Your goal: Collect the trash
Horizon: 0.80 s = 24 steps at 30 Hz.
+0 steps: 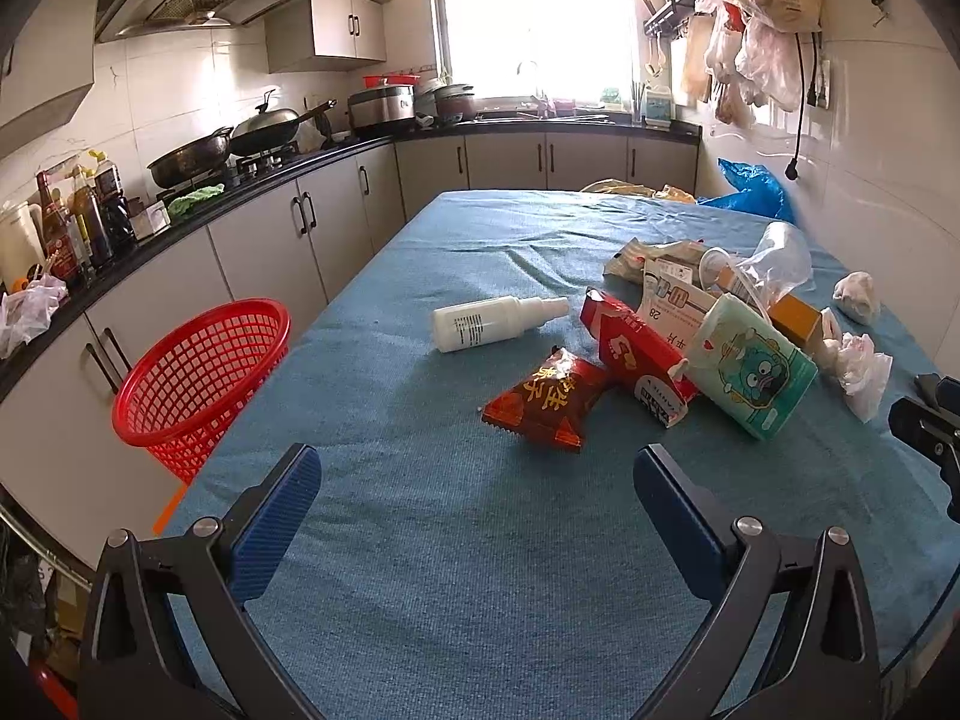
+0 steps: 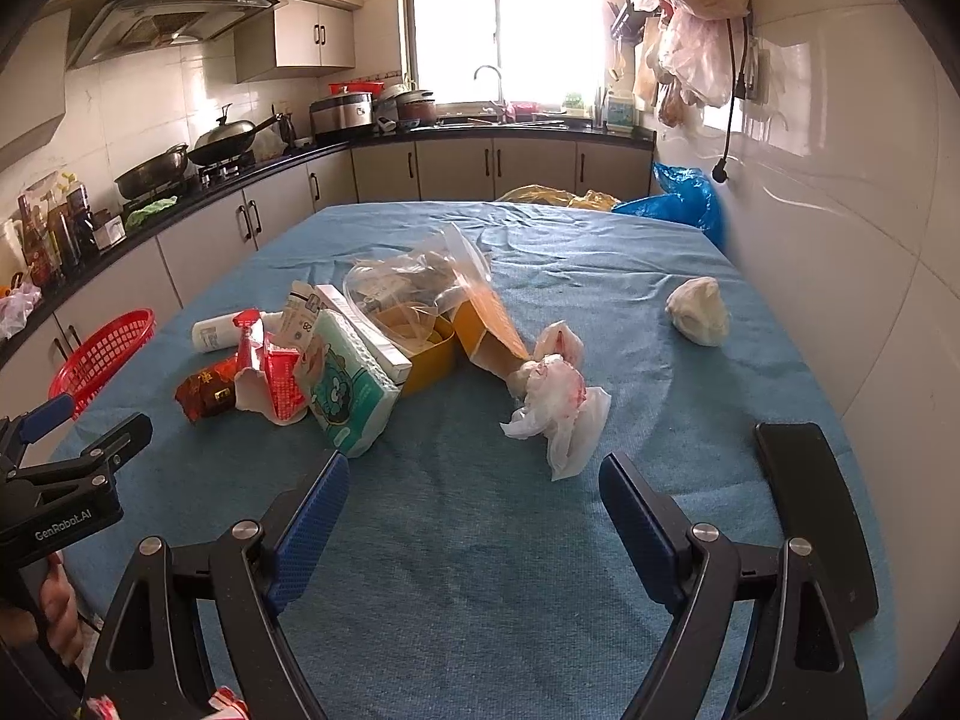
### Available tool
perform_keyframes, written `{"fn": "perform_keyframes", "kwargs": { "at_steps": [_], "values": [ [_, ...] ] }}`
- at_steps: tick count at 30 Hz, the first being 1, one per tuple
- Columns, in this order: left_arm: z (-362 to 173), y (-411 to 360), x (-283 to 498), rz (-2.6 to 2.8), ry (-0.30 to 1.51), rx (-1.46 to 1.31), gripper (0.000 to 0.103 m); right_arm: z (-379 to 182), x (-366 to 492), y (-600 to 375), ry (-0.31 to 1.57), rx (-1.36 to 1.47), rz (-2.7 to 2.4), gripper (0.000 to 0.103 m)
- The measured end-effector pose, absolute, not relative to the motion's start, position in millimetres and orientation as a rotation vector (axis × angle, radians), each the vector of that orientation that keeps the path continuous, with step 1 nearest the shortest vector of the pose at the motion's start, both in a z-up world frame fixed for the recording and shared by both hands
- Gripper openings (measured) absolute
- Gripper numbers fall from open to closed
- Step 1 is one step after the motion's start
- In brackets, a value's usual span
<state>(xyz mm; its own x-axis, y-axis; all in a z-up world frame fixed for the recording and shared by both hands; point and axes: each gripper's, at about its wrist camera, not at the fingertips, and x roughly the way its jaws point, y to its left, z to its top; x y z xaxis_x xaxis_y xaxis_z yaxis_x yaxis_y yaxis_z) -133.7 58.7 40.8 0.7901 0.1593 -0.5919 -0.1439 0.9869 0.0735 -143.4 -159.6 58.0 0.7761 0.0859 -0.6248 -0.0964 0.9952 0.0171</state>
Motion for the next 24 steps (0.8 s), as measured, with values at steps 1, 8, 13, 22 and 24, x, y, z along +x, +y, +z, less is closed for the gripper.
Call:
{"fn": "perform_keyframes", "kwargs": {
  "at_steps": [1, 8, 13, 22, 24],
  "values": [
    [40.7, 58.7, -133.8, 0.163, 0.640, 0.024, 0.103, 58.0, -143.2, -159.5, 0.677, -0.019, 0.096, 0.089],
    [38.4, 62.8, -133.1, 0.163, 0.649, 0.008, 0.103, 58.0, -138.6, -156.7, 0.692, -0.070, 0.040, 0.087],
    [38.1, 59.5, -131.1, 0.162, 0.654, 0.014, 0.103, 55.7, -135.9, -160.5, 0.701, -0.072, 0.032, 0.087],
    [36.8, 57.6, -130.0, 0.160, 0.662, 0.021, 0.103, 53.9, -133.2, -162.0, 0.706, -0.074, 0.025, 0.087],
    [36.6, 57.5, -130.1, 0.159, 0.662, 0.021, 0.103, 53.4, -132.9, -162.5, 0.706, -0.073, 0.026, 0.087]
  ]
}}
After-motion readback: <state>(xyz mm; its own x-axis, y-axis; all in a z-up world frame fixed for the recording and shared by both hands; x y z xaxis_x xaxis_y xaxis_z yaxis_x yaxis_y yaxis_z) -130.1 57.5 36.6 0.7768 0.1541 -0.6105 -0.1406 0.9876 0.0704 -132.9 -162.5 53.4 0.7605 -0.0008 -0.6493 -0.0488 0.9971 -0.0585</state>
